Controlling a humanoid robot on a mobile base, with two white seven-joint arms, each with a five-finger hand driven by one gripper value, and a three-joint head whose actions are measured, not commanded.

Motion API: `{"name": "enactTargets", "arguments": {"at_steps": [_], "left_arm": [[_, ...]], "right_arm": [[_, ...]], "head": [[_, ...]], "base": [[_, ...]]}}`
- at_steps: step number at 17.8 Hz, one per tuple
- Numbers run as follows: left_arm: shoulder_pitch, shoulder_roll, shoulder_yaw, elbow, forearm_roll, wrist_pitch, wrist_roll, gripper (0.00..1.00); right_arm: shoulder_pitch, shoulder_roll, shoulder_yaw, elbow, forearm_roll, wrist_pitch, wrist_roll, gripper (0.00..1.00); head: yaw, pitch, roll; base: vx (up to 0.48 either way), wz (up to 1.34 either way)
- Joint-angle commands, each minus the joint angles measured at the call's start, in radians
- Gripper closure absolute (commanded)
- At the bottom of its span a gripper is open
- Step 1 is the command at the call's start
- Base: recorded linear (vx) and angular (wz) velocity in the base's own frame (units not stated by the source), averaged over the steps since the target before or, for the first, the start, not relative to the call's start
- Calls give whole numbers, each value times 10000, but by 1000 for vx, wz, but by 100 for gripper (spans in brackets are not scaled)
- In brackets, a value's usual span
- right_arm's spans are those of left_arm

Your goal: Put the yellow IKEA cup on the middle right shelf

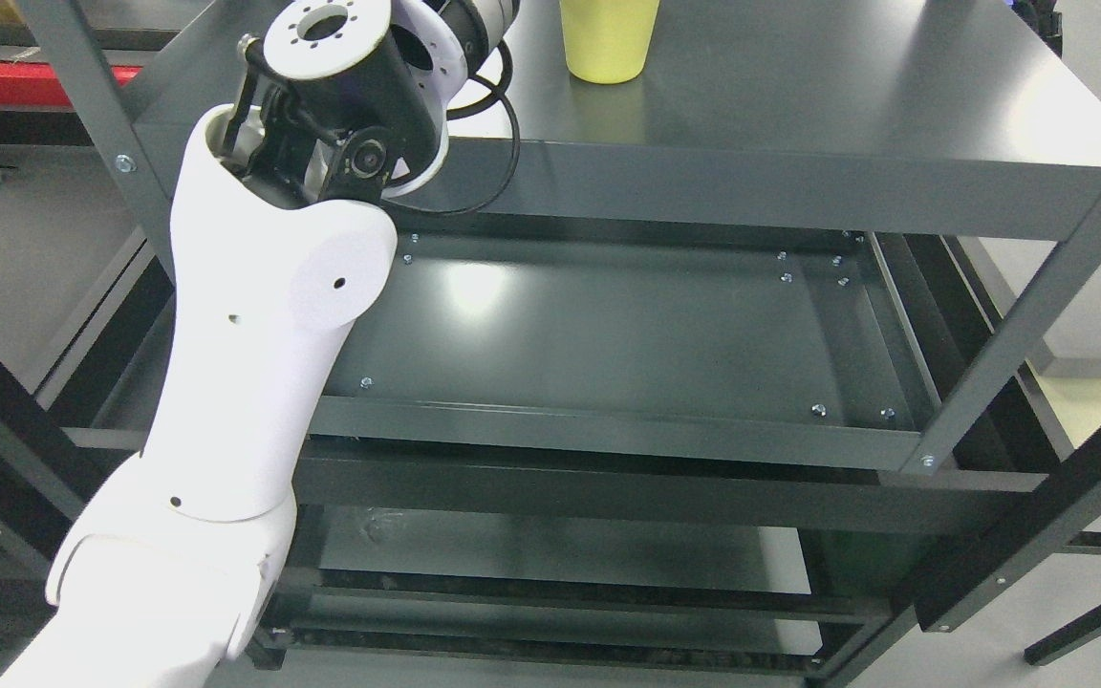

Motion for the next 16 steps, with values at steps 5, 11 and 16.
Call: {"name": "enactTargets", "arguments": {"at_steps": [5, 11, 16], "left_arm": [[654, 175, 127, -668, 297, 636, -6421, 1], [2540, 175, -1804, -1665, 374, 823, -8943, 1], [3949, 175, -2696, -1589, 282, 807, -8928, 1]], "right_arm": [[138, -175, 169, 0, -245, 8, -8, 1], [138, -175, 169, 0, -245, 8, -8, 1], [138, -175, 169, 0, -245, 8, -8, 1]], "head": [[0, 0, 0], [0, -1, 0], [0, -1, 0]], "base": [[0, 0], [0, 0], [0, 0]]}}
